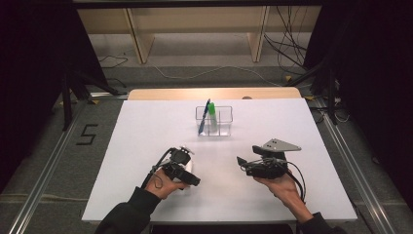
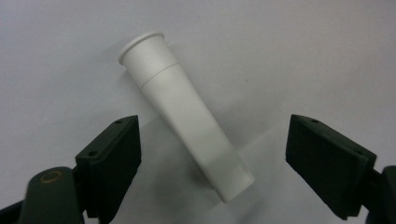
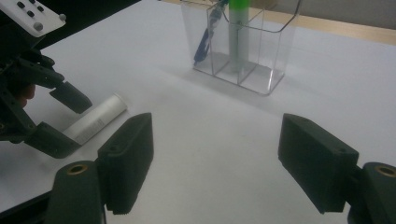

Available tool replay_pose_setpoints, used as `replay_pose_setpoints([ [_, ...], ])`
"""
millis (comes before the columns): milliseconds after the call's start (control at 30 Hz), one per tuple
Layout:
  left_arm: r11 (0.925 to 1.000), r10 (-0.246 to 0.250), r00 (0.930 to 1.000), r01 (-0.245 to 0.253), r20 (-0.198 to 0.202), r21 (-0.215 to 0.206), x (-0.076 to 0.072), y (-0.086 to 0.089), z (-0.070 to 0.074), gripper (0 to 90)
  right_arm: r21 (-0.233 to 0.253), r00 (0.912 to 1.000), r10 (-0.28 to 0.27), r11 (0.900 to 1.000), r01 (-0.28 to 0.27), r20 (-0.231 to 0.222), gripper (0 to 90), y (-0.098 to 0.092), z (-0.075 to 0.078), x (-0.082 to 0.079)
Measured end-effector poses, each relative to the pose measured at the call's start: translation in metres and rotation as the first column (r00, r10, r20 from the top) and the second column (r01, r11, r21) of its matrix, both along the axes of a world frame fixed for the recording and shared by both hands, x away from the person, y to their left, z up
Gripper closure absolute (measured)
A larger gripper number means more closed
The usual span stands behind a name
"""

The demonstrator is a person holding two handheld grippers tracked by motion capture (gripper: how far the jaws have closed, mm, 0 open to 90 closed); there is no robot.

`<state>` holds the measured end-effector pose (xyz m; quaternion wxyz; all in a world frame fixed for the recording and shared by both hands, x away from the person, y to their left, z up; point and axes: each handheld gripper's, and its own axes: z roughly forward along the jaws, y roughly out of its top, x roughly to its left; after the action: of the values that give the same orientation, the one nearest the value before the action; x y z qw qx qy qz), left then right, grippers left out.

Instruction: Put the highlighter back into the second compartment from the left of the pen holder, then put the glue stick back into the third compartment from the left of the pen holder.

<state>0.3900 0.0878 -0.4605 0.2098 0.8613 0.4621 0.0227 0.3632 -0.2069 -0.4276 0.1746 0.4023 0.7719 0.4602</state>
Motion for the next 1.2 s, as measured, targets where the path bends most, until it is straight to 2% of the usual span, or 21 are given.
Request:
replay_pose_setpoints([
  [267,0.9999,-0.009,0.9999,0.009,-0.006,-0.01,0.002,-0.0008,-0.0002,25.3,0.0,0.9999,-0.002,1.0,0.002,0.011,27.5,-0.0013,0.0006,-0.0001],
  [333,0.9993,-0.012,0.9992,0.011,-0.037,-0.037,0.0028,-0.0008,-0.0012,25.3,-0.002,1.0,0.0,1.0,0.0,0.007,27.5,-0.0013,0.0006,0.0001],
  [433,1.0,-0.002,0.9997,0.002,-0.025,-0.008,0.0027,-0.0015,-0.0023,25.7,-0.004,0.9999,0.006,1.0,-0.006,0.009,27.6,-0.0005,0.0005,0.0003],
  [767,0.9999,0.009,0.9995,-0.008,-0.03,0.01,0.0065,-0.0003,-0.0061,28.0,-0.003,1.0,0.002,1.0,-0.002,0.007,27.6,-0.0013,0.001,-0.0002],
  [1200,0.9993,-0.006,1.0,0.006,0.001,0.038,0.0055,0.0013,-0.0052,44.2,-0.01,0.9998,0.011,1.0,-0.011,0.014,27.6,0.0022,0.0022,-0.0019],
])
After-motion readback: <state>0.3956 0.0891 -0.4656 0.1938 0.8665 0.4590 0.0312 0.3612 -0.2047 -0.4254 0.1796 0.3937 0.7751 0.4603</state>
